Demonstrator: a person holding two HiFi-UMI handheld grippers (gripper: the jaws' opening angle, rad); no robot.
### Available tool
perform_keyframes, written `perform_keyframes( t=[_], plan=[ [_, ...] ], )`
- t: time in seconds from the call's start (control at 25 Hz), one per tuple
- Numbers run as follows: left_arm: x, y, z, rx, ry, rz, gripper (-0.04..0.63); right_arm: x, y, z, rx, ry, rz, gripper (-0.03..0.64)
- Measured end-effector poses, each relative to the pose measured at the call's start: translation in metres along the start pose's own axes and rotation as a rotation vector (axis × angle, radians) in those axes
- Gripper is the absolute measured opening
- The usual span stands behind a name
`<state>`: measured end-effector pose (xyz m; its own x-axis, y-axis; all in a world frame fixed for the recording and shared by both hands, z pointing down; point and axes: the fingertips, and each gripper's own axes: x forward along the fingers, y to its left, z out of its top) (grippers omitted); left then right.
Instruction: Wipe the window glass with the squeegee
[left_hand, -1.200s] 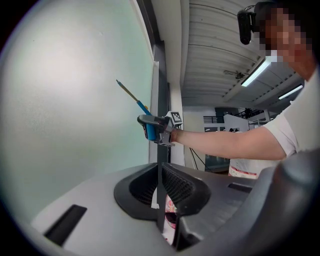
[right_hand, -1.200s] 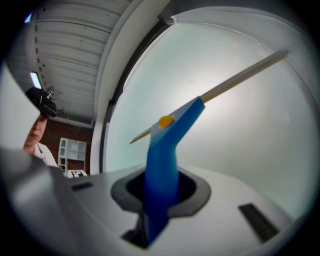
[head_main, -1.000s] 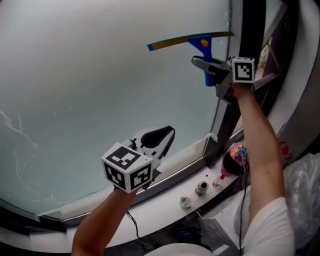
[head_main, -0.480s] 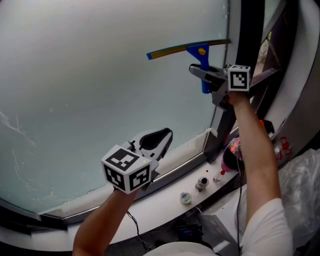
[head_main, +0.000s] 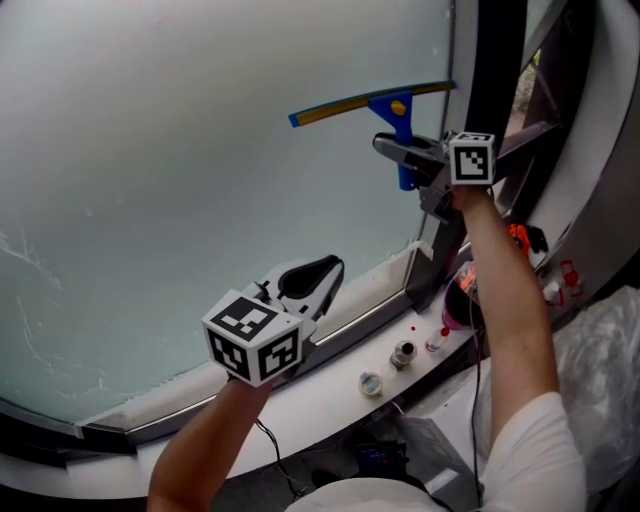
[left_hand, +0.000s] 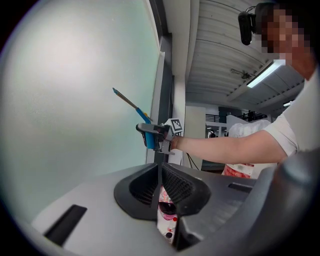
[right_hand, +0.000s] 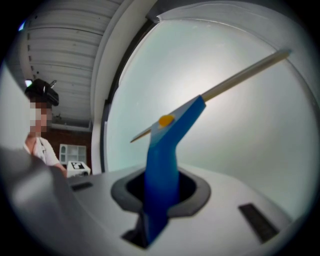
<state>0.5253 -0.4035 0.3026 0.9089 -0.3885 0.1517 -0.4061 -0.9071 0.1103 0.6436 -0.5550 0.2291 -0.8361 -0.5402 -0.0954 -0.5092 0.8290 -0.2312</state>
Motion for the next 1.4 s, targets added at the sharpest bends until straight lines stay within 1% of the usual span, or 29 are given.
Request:
perform_keyframes(
  t=[0.32,0.52,0.8,1.08,1.16,1.32,1.4],
  plan=[
    [0.001,0.001,-0.018,-0.024,0.021,0.002,0.048,-0.003,-0.005,-0.029,0.02,0.003,0.01,0.083],
    [0.001,0.0,-0.03,-0.04,0.034,-0.001,0.048,-0.006,-0.009,-0.055,0.038,0.013,0.006,0.083],
    [0.004,0.002,-0.049,-0.065,0.057,-0.002,0.048,-0.016,-0.022,-0.104,0.057,0.055,-0.017,0.081],
    [0.005,0.004,-0.071,-0.098,0.078,-0.005,0.048,-0.021,-0.029,-0.15,0.11,0.076,-0.029,0.081],
    [0.006,0.005,-0.072,-0.104,0.084,-0.006,0.048,-0.022,-0.031,-0.157,0.13,0.07,-0.027,0.081],
    [0.011,0.011,-0.047,-0.12,0.111,-0.002,0.048,-0.021,-0.038,-0.144,0.164,0.071,-0.03,0.082],
    [0.011,0.012,-0.059,-0.125,0.114,-0.002,0.048,-0.023,-0.039,-0.158,0.164,0.083,-0.03,0.081]
  ],
)
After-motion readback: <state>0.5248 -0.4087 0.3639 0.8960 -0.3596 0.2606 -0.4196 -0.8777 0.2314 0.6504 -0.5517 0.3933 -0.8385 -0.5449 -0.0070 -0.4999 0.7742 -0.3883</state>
